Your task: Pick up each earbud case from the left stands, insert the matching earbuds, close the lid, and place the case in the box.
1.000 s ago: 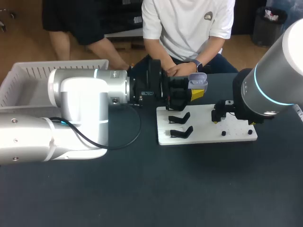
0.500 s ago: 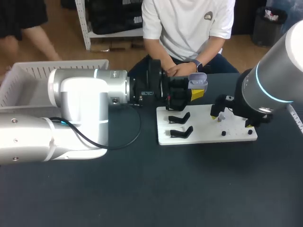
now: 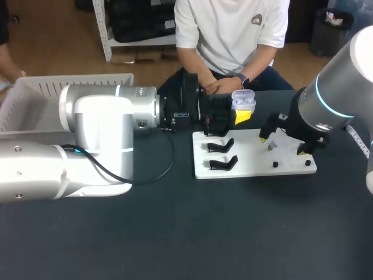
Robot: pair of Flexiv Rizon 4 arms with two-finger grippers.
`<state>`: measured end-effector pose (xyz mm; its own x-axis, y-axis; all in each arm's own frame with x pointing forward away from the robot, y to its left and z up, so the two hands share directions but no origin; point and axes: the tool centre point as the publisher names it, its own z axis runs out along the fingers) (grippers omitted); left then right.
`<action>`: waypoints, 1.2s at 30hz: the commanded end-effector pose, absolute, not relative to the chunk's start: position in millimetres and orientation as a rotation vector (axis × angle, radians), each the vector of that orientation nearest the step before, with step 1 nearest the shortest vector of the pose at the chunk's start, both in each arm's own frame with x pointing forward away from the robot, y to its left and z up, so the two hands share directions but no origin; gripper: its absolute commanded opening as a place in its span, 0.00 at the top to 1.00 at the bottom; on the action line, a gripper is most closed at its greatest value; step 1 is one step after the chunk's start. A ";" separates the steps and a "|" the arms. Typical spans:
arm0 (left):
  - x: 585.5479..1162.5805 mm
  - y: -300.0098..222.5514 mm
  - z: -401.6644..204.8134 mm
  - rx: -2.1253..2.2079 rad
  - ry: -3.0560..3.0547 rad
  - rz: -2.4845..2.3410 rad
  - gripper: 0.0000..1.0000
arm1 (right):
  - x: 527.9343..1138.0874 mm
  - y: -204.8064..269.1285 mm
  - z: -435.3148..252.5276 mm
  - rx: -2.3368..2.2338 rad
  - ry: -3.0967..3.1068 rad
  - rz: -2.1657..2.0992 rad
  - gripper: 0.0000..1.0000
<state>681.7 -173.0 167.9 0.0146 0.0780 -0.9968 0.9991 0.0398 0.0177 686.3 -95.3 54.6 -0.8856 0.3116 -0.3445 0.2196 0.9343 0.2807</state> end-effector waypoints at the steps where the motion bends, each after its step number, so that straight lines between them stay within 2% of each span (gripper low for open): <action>1: 681.3 -173.3 166.5 1.237 1.267 -1.127 1.00 | 704.9 -90.3 36.8 0.387 2.721 0.333 0.00; 2: 681.3 -173.3 166.5 1.237 1.267 -1.127 1.00 | 706.5 -89.7 35.9 0.389 2.722 0.333 0.01; 5: 681.3 -173.3 166.5 1.237 1.267 -1.127 1.00 | 708.8 -88.7 34.7 0.393 2.731 0.334 0.24; 6: 681.3 -173.3 166.5 1.237 1.267 -1.127 1.00 | 709.3 -88.2 33.6 0.396 2.737 0.334 0.22; 9: 681.3 -173.3 166.5 1.237 1.267 -1.127 1.00 | 709.7 -87.5 31.2 0.401 2.747 0.341 0.31; 10: 681.3 -173.3 166.5 1.237 1.267 -1.127 1.00 | 709.7 -87.4 30.4 0.402 2.749 0.343 0.37; 11: 681.3 -173.3 166.5 1.237 1.267 -1.127 1.00 | 709.9 -87.2 29.4 0.410 2.752 0.354 0.49; 21: 681.3 -173.3 166.5 1.237 1.267 -1.127 1.00 | 712.4 -86.6 26.7 0.414 2.764 0.360 0.52; 23: 681.3 -173.3 166.5 1.237 1.267 -1.127 1.00 | 713.3 -85.6 25.9 0.405 2.772 0.359 0.57; 27: 681.3 -173.3 166.5 1.237 1.267 -1.127 1.00 | 714.2 -84.4 25.7 0.400 2.775 0.362 0.58; 30: 681.3 -173.3 166.5 1.237 1.267 -1.127 1.00 | 714.9 -83.6 24.5 0.398 2.776 0.363 0.64; 36: 681.3 -173.3 166.5 1.237 1.267 -1.127 1.00 | 715.1 -83.4 24.0 0.401 2.779 0.364 0.67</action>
